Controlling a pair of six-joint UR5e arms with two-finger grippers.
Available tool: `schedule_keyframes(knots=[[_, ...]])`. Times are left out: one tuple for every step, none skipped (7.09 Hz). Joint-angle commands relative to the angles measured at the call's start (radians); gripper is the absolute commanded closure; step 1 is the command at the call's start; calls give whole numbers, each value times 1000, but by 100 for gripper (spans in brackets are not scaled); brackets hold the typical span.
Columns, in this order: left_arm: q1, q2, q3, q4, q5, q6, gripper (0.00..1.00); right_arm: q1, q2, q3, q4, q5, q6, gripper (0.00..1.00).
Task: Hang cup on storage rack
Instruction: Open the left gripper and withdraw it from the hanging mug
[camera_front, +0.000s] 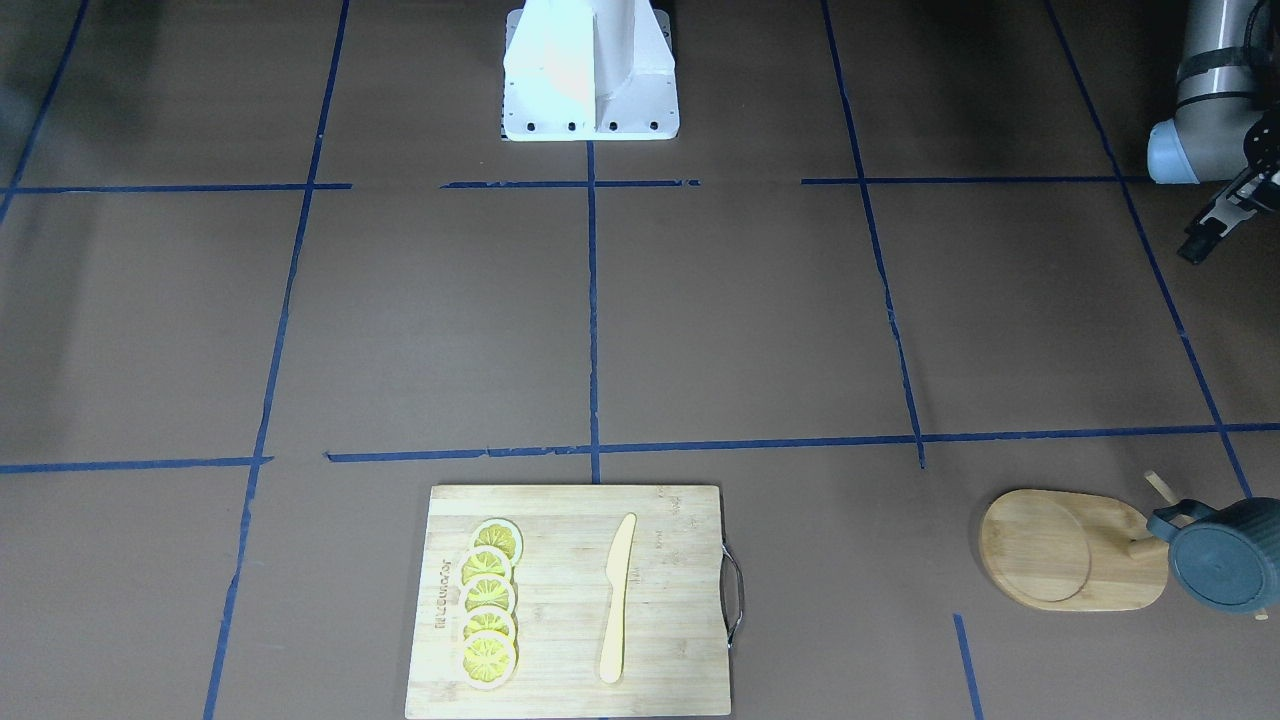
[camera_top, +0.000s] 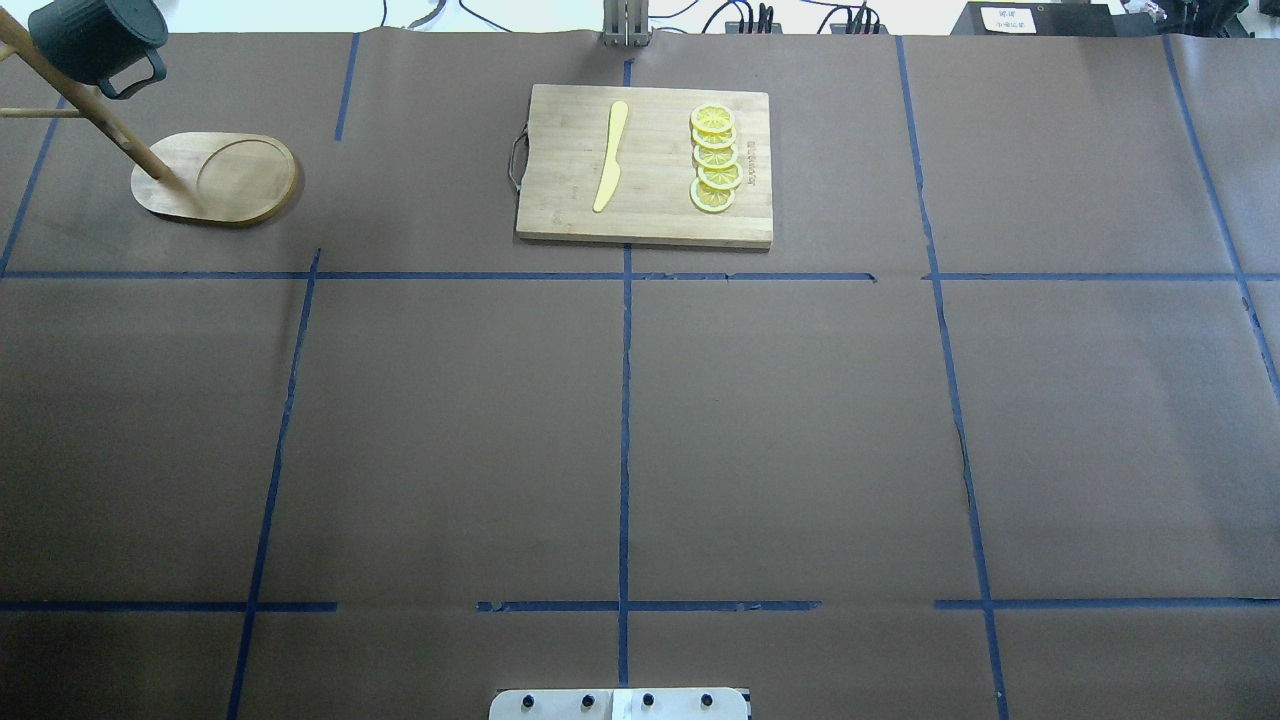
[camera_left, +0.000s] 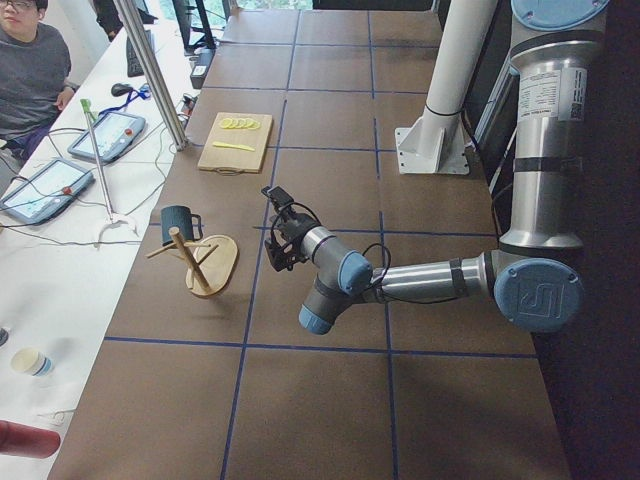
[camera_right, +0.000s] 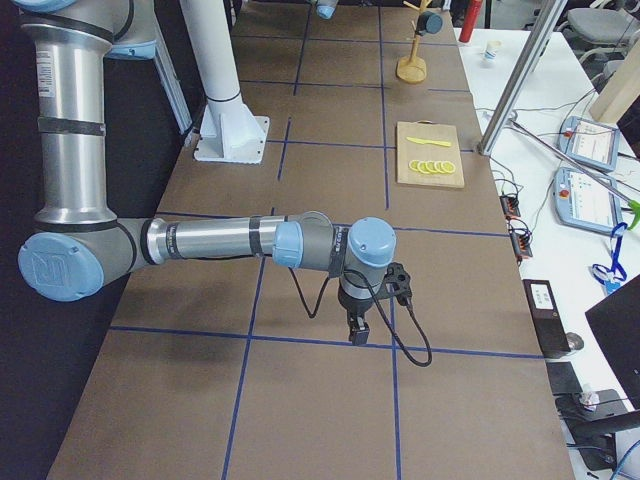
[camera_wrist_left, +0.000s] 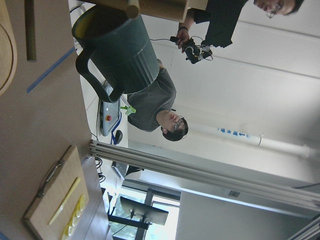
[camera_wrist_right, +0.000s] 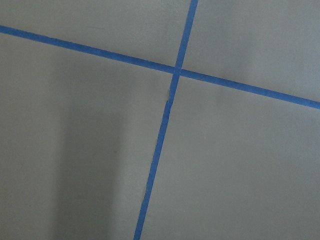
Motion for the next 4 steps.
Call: schedule_keyframes(knots=[[-22,48,-2,111,-127,525,0,0,-2,-4,0,0,0,0],[-32,59,0,160,-129,708,0,0,-2,-4,0,0,0,0],[-46,61,0,207,-126,877,0,0,-2,-7,0,0,0,0],[-103,61,-5,293,-129,1082,0,0,-2,-8,0,0,0,0]])
